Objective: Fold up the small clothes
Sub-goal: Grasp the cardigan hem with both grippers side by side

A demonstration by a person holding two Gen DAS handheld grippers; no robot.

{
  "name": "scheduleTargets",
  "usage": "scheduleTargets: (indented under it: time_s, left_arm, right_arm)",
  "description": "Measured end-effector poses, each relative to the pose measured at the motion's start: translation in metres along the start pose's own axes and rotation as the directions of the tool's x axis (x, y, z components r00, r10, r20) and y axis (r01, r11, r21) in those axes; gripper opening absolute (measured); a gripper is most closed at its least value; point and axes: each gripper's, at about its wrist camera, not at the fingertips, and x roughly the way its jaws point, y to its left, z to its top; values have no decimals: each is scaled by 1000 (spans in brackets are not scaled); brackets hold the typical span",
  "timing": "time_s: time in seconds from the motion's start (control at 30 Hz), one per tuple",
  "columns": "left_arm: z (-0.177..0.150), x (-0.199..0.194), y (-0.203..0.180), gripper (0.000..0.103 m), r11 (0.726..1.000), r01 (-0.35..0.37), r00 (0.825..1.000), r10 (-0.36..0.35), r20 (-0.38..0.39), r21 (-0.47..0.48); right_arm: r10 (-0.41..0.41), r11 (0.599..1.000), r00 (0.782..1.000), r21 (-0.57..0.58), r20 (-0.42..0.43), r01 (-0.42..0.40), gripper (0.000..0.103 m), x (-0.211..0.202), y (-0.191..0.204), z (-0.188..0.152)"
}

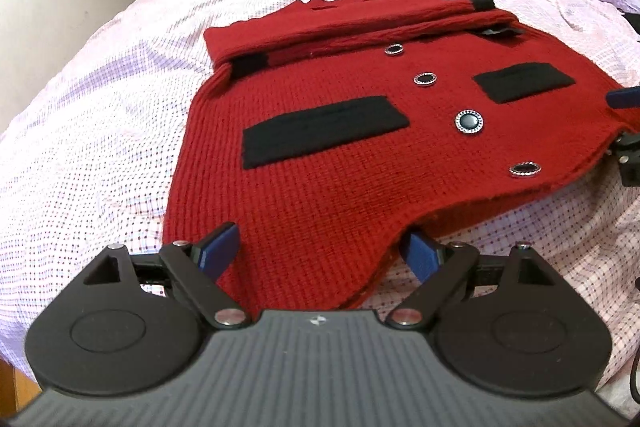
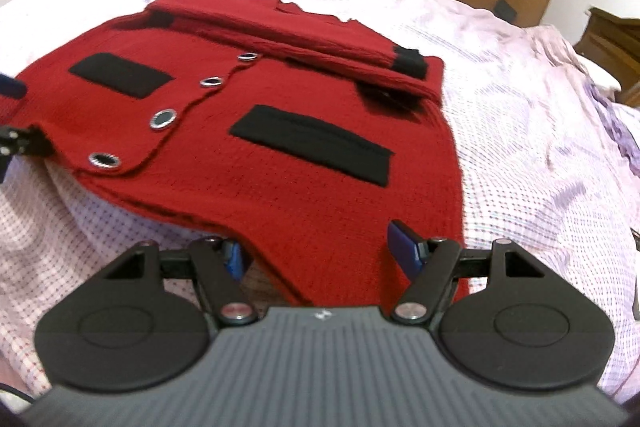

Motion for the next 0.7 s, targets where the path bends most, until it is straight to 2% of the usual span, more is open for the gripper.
scheduleTargets:
  time_s: [0.17, 0.4, 0.47, 0.53, 0.57, 0.63, 0.7]
  left_arm:
    - [0, -1, 3, 90, 1000, 6, 1000, -6, 11, 7]
    - [1, -10, 11, 90, 1000, -25, 998, 24, 56, 13]
    - [2, -8, 12, 90, 999, -43, 997, 43, 62, 12]
    - [3, -6, 13, 90, 998, -55, 996, 53, 73, 13]
    - [3, -5, 13, 90, 998, -59, 996, 58, 73, 14]
    - [5, -7, 12, 89, 998, -65, 995, 64, 74, 17]
    - [6, -15, 10, 84, 997, -66, 994, 62, 88, 36]
  right_arm:
    - [-10, 999, 1000, 32, 0, 10, 71, 2, -9, -1]
    - [-16, 997, 1000, 76, 23, 14, 70, 0, -17, -3]
    - [-12, 995, 998, 96, 61, 6, 64, -5, -18, -2]
    - [-6, 995, 997, 104, 81, -2, 47, -7, -18, -1]
    - [1, 994, 996, 108, 85, -11, 44, -8, -18, 0]
    - [18, 993, 996, 115, 86, -28, 32, -8, -19, -1]
    - [25, 992, 995, 120, 92, -36, 22, -10, -21, -3]
